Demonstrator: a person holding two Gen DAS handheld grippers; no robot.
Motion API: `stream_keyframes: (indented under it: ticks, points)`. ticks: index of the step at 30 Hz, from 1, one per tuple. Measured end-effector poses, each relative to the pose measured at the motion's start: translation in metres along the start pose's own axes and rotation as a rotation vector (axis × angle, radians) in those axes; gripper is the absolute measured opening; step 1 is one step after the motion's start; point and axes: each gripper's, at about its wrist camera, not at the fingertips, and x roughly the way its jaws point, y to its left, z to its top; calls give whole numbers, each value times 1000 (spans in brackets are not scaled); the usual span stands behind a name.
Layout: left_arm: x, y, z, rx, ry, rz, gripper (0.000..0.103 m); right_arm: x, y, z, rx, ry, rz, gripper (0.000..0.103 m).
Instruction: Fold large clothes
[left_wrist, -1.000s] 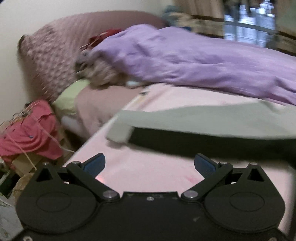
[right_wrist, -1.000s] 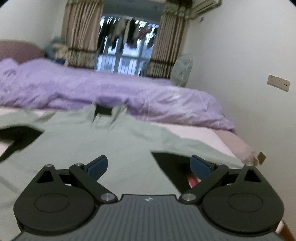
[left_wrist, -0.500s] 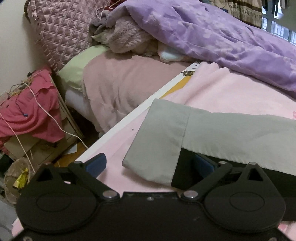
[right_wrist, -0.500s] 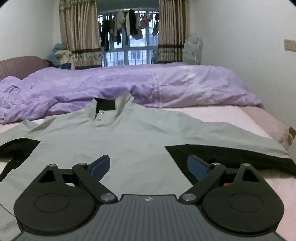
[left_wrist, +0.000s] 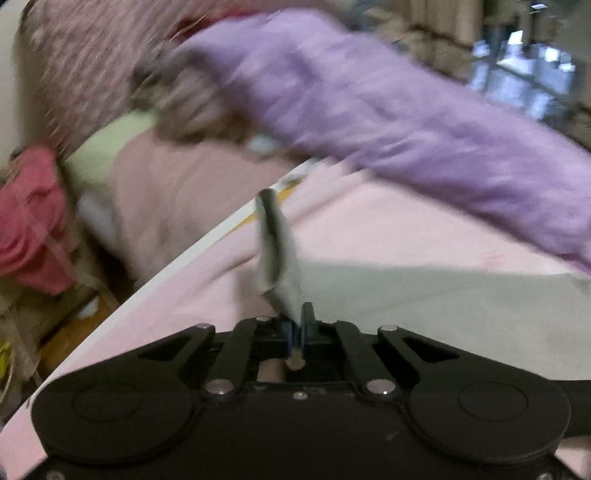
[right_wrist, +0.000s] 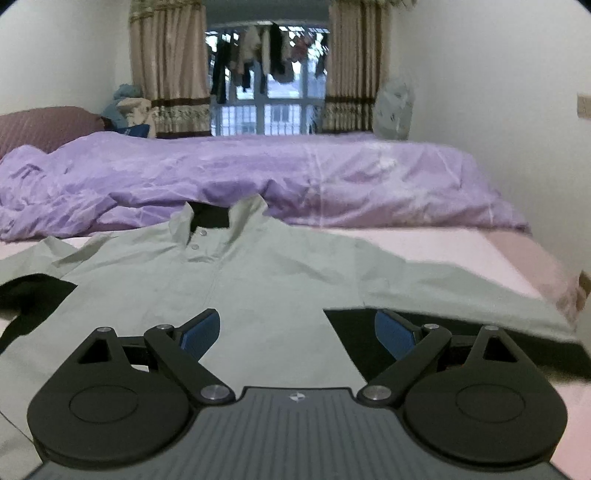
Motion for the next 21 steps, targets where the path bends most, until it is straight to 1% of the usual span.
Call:
stream_keyframes:
  ticks: [1,2,4,5,6,7,8,10,11,12,14,15,17,18,19,21]
  points:
    - [-11,-14,3,18,-22,-26,1,3,-3,0,8,7,-4,103]
    - [-25,-36,8,52,-61,-69,1,5,-7,0,6,6,-22,103]
    - [-48,-75,11,105,-111,-139,1,9,-12,-1,-8,6,-89,103]
    - [-62,-102,11,139,-143,-184,1,10,-16,-1,-6,9,-118,103]
    - [-71,-123,10,149,-162,-224,1,11,-20,-2,0,11,-129,103]
    - [-81,-147,6,156,-171,-272,1,12,-26,-2,18,16,-137,103]
    - [-91,-180,-1,185,-176,-339,1,12,-30,-3,36,21,-139,103]
    - [-107,-236,-19,264,-193,-441,1,12,-39,-4,68,29,-142,103]
    - [-114,-268,-33,313,-197,-490,1,12,-43,-3,79,30,-157,103]
    - [-117,-289,-42,336,-183,-536,1,12,-45,-3,82,30,-177,103]
    - [-116,-326,-54,308,-104,-667,1,12,-48,-4,58,24,-238,103]
    - [-117,-343,-60,308,-90,-707,1,14,-49,-4,37,24,-272,103]
    - [-119,-377,-73,344,-90,-751,1,21,-54,-5,21,38,-332,103]
    - [-119,-392,-78,359,-77,-769,1,23,-58,-4,29,50,-347,103]
    - [-119,-408,-83,367,-60,-788,1,25,-62,-4,47,62,-343,103]
    - [-114,-435,-87,370,-53,-817,1,25,-71,-6,92,70,-299,103]
